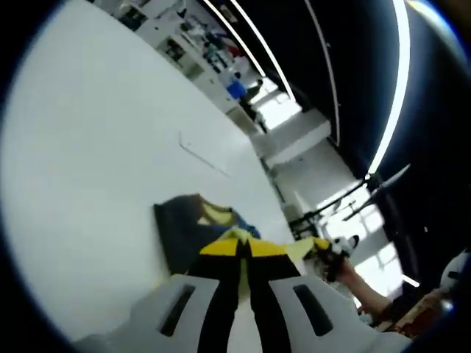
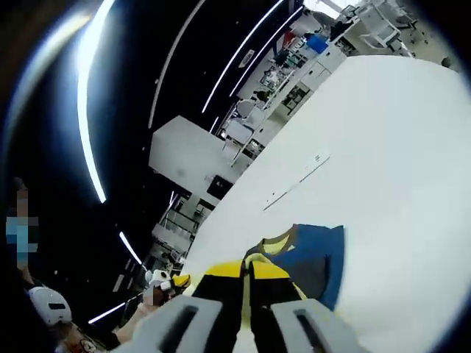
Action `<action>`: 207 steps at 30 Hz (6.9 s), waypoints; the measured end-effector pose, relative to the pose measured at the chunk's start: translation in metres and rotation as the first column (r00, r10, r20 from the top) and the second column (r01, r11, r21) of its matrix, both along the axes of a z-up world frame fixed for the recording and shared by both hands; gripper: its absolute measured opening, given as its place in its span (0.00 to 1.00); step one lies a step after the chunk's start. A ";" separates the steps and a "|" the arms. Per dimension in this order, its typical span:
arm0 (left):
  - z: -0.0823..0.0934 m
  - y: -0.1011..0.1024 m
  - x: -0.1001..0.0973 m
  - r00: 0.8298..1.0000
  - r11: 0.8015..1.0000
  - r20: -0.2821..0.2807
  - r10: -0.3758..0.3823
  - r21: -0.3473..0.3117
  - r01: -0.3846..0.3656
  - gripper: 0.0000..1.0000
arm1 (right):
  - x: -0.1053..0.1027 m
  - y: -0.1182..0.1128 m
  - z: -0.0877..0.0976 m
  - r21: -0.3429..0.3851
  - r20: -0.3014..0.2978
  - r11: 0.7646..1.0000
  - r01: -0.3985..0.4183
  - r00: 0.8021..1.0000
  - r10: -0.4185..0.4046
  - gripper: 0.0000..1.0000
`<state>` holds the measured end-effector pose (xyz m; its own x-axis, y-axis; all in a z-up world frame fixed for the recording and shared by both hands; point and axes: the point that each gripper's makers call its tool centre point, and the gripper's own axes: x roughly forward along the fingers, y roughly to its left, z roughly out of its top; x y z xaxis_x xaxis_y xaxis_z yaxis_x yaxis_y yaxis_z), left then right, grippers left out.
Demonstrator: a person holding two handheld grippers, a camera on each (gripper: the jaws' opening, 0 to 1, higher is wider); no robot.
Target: Fold the garment on the visible template until the final outline fits inside the template.
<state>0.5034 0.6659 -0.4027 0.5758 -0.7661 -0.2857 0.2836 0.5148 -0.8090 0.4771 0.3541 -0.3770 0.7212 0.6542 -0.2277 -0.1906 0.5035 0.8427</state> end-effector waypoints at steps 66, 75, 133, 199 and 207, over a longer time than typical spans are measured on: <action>-0.087 0.034 0.072 0.865 0.639 0.301 -0.401 0.769 0.028 0.34 | 0.071 -0.044 -0.106 -0.618 0.084 0.781 -0.096 0.979 0.187 0.35; -0.086 0.027 0.077 0.669 0.316 0.249 -0.701 0.949 -0.021 0.29 | 0.075 -0.032 -0.117 -0.853 0.059 0.491 -0.181 0.900 0.433 0.34; -0.107 0.009 0.109 0.833 0.470 0.196 -0.517 0.879 0.085 0.11 | 0.119 -0.013 -0.132 -0.916 0.059 0.383 -0.123 0.901 0.430 0.23; -0.079 0.039 -0.031 0.863 0.724 0.279 -0.421 0.676 0.135 0.66 | -0.028 -0.021 -0.103 -0.789 0.121 0.600 -0.136 0.922 0.368 0.80; -0.082 0.035 -0.035 0.863 0.730 0.275 -0.424 0.667 0.147 0.62 | -0.034 -0.019 -0.102 -0.768 0.123 0.624 -0.144 0.923 0.365 0.69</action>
